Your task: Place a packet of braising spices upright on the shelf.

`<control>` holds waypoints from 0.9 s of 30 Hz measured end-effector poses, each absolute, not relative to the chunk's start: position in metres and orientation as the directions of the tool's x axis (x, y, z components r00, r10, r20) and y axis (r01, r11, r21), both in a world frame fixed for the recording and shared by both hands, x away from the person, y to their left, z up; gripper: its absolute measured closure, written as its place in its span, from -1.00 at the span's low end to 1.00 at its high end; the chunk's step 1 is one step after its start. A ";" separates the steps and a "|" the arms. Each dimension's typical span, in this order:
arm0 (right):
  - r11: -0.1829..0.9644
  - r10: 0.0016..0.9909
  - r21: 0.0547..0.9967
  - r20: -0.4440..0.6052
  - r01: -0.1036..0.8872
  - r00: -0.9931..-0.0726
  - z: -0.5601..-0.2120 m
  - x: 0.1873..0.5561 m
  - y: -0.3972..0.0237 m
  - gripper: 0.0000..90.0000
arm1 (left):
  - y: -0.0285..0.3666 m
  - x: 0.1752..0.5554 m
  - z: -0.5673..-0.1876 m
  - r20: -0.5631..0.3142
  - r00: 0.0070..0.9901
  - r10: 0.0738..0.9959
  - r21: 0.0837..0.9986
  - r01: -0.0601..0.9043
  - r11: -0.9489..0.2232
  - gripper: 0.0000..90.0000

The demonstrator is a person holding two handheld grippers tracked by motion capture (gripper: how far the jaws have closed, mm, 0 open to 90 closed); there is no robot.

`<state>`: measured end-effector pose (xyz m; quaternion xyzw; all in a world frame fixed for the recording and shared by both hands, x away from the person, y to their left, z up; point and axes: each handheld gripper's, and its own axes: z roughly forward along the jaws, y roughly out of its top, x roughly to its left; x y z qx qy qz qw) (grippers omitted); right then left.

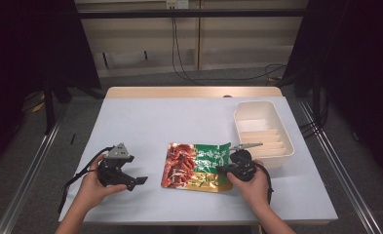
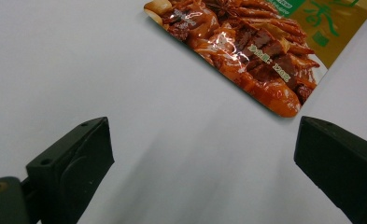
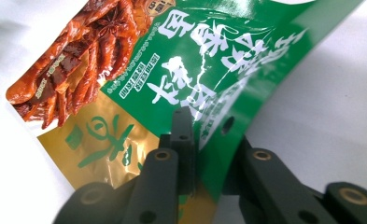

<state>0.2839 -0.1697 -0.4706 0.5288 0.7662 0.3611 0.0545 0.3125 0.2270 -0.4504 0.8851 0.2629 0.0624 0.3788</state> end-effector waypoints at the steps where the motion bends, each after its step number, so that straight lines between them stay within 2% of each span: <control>1: 0.181 0.848 0.609 0.300 0.772 -0.436 -0.468 0.284 -0.170 0.90 | 0.227 0.312 -0.450 -0.098 0.852 0.514 0.702 0.425 -0.571 -0.91; 15: 0.206 0.847 0.587 0.293 0.783 -0.443 -0.442 0.291 -0.164 0.95 | 0.228 0.313 -0.449 -0.105 0.852 0.513 0.710 0.425 -0.561 -0.91; 27: 0.242 0.840 0.513 0.314 0.824 -0.443 -0.413 0.305 -0.157 1.00 | 0.229 0.313 -0.448 -0.107 0.855 0.508 0.704 0.426 -0.568 -0.91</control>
